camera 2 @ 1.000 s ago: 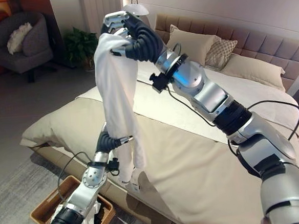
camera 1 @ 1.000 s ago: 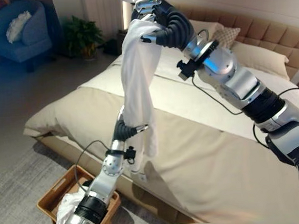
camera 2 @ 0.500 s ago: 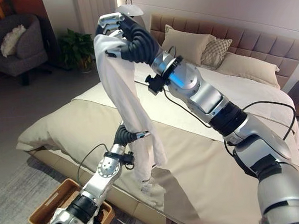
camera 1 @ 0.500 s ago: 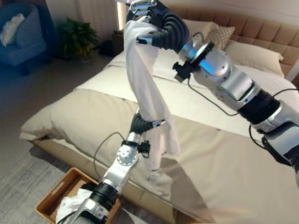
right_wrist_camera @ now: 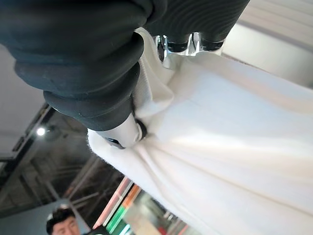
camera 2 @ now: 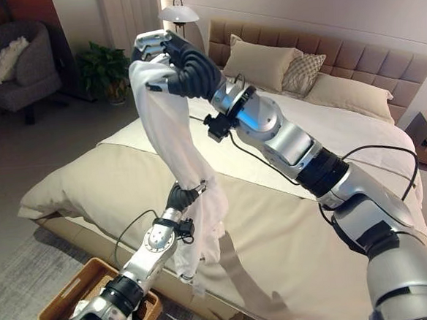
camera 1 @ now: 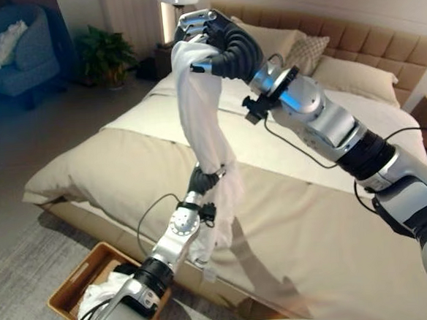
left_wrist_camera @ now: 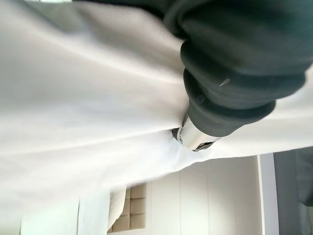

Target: Pick up clothes into the bucket

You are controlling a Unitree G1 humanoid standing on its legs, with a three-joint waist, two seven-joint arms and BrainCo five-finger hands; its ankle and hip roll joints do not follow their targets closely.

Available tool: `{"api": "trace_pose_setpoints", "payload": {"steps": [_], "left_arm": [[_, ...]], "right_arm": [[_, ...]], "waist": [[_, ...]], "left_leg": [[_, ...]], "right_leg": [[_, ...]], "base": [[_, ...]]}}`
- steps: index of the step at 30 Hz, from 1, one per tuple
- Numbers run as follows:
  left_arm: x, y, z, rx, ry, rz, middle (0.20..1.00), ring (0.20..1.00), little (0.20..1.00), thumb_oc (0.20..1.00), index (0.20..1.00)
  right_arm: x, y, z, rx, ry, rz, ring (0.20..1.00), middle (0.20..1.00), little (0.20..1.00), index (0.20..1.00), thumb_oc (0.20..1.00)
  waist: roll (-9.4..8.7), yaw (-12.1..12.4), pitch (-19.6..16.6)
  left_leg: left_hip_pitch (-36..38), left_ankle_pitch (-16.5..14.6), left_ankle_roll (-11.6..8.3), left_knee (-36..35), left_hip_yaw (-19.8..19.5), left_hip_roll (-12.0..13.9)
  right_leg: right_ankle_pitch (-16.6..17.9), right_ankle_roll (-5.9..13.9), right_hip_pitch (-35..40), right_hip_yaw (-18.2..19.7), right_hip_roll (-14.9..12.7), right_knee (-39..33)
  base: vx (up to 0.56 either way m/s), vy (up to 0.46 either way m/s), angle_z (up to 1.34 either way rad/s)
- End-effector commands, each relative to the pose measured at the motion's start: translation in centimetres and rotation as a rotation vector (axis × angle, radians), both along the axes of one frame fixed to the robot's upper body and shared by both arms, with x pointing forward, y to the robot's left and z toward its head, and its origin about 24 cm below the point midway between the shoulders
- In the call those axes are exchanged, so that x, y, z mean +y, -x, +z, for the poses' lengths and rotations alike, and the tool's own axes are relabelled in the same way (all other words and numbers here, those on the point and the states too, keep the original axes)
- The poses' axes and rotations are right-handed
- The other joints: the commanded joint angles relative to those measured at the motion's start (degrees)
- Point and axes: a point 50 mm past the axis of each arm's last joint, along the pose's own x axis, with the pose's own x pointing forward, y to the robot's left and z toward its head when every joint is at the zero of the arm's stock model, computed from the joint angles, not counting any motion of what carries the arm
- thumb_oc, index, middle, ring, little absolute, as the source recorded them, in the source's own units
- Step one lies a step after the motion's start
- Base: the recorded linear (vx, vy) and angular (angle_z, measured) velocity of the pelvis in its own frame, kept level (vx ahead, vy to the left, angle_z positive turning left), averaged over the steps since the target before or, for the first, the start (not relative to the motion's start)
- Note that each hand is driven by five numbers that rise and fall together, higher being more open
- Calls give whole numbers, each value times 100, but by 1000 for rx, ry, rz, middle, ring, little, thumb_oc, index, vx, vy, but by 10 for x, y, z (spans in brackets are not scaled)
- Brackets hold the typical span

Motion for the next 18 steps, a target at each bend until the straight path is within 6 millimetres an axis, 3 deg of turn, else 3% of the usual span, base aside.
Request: {"api": "trace_pose_setpoints", "payload": {"steps": [1, 8, 9, 10, 11, 12, 13, 15, 18], "left_arm": [[7, -9, 27, -121, 67, 35, 200, 200, 200, 200, 200], [36, -2, 25, -137, 41, 125, 200, 200, 200, 200, 200], [51, 3, 25, -151, 27, 167, 200, 200, 200, 200, 200], [51, 3, 25, -150, 26, 167, 200, 200, 200, 200, 200], [68, 9, 28, -177, 1, 210, 200, 200, 200, 200, 200], [68, 9, 28, -175, 0, 209, 200, 200, 200, 200, 200], [85, 15, 34, -208, -11, 251, 200, 200, 200, 200, 200], [98, 21, 43, -246, -5, 268, 200, 200, 200, 200, 200], [109, 27, 55, -294, 17, 270, 200, 200, 200, 200, 200]], "right_arm": [[-14, 7, 19, -39, -129, 23, 200, 200, 200, 200, 200], [-45, 2, 16, -38, -154, -65, 200, 200, 200, 200, 200], [-64, 1, 16, -41, -177, -117, 200, 200, 200, 200, 200], [-64, 1, 16, -40, -177, -117, 200, 200, 200, 200, 200], [-84, 2, 14, -42, -197, -168, 200, 200, 200, 200, 200], [-85, 2, 14, -41, -199, -168, 200, 200, 200, 200, 200], [-106, 3, 5, -25, -224, -226, 200, 200, 200, 200, 200], [-125, 5, -9, 0, -240, -288, 200, 200, 200, 200, 200], [-138, 8, -26, 28, -229, -341, 200, 200, 200, 200, 200]], "waist": [[-206, 77, -136], [-184, 122, -136], [-163, 137, -125], [-166, 139, -128], [-141, 142, -119], [-149, 147, -126], [-108, 147, -110], [-75, 151, -101], [-53, 158, -106]], "left_leg": [[-52, -477, 154, 556, 83, -55], [-31, -484, 150, 543, 89, -53], [-25, -489, 151, 543, 90, -50], [-23, -489, 151, 543, 90, -50], [-19, -495, 153, 539, 93, -55], [-18, -496, 152, 540, 94, -55], [-17, -504, 153, 546, 94, -48], [-18, -512, 155, 550, 93, -45], [-14, -520, 159, 554, 94, -48]], "right_leg": [[532, 305, -236, 136, -341, 446], [528, 309, -221, 123, -342, 437], [522, 312, -214, 114, -345, 435], [521, 312, -211, 114, -344, 435], [519, 318, -211, 117, -344, 433], [518, 318, -209, 118, -344, 433], [509, 323, -216, 116, -349, 439], [490, 324, -218, 112, -356, 442], [476, 323, -213, 113, -365, 447]], "base": [[0, 0, 0], [0, 0, 0], [0, 0, 0], [0, 0, 0], [0, 0, 0], [0, 0, 0], [0, 0, 0], [0, 0, 0], [0, 0, 0]]}}
